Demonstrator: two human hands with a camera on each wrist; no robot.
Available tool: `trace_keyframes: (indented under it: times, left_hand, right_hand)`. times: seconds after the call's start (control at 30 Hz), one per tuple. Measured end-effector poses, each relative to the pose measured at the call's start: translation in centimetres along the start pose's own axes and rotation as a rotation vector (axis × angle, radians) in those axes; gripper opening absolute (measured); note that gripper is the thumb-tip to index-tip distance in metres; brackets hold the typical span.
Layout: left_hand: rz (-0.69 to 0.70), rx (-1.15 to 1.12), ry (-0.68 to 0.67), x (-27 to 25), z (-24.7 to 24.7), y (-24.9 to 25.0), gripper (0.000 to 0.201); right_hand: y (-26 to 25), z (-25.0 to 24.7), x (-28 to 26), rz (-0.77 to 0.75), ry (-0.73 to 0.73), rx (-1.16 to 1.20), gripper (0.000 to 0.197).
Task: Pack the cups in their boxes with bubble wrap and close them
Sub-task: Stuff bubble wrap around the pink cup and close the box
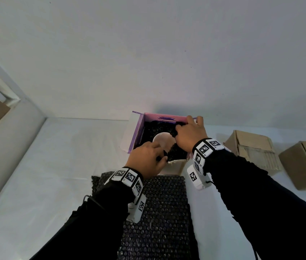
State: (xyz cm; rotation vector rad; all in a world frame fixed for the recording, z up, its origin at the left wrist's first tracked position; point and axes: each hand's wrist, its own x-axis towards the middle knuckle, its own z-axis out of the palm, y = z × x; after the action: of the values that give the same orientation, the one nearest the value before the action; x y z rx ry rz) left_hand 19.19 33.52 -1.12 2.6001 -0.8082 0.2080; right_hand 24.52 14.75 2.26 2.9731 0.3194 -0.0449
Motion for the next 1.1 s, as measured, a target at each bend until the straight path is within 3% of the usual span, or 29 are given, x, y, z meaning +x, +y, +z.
trace_keyframes:
  times: [0.13, 0.23, 0.37, 0.53, 0.63, 0.77, 0.9, 1.1]
  left_hand:
    - [-0.032, -0.045, -0.051, 0.0, -0.5, 0.1, 0.012]
    - [-0.014, -0.022, -0.069, 0.0, -0.5, 0.0, 0.014]
    - [0.004, 0.037, -0.085, -0.2, -0.3, -0.2, 0.043]
    - [-0.003, 0.075, -0.126, -0.1, -0.9, 0.3, 0.051]
    - [-0.014, 0.059, -0.192, -0.3, -1.3, 0.3, 0.044]
    - [-0.002, 0.028, -0.324, -0.5, -2.0, -0.2, 0.049]
    - [0.079, 0.188, -0.258, -0.6, -2.5, -0.7, 0.039]
    - [0.026, 0.304, -0.286, -1.0, -2.1, -0.5, 0.032]
  right_hand:
    - [0.1, 0.2, 0.2, 0.008, -0.063, -0.060, 0.030]
    - [-0.7, -0.5, 0.3, 0.001, 0.051, -0.071, 0.024]
    - [-0.9, -1.1, -0.3, 0.015, 0.074, -0.107, 0.018]
    - [-0.1, -1.1, -1.2, -0.022, -0.017, -0.007, 0.006]
    - [-0.2, -1.2, -2.2, -0.095, 0.010, -0.004, 0.019]
    - [-0.6, 0.0, -4.5, -0.338, 0.066, 0.084, 0.040]
    - [0.7, 0.1, -6.2, -0.426, -0.001, 0.164, 0.066]
    - [0.3, 0.1, -7.6, -0.422, 0.040, 0.009, 0.038]
